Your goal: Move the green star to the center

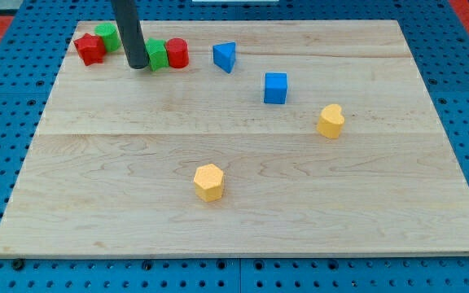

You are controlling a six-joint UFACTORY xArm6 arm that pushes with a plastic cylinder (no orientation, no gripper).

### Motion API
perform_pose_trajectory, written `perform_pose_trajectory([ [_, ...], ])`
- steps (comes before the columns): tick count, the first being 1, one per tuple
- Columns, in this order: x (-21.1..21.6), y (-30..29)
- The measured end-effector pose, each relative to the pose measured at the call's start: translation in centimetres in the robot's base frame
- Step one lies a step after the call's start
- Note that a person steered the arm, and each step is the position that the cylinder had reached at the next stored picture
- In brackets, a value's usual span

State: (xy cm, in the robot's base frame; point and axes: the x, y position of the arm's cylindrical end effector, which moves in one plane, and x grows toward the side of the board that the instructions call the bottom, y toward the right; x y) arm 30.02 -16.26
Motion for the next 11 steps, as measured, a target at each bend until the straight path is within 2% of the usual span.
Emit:
perform_pose_trajectory([
  [1,-1.9,-1.6],
  [2,-5.1,0.2],
  [3,-4.7,4.3],
  [5,4.6,9.2],
  [6,5.9,8.0],
  [7,5.7,3.9],
  [8,5.5,2.5],
  [10,8.6,-2.1],
  [11,10.3,0.1],
])
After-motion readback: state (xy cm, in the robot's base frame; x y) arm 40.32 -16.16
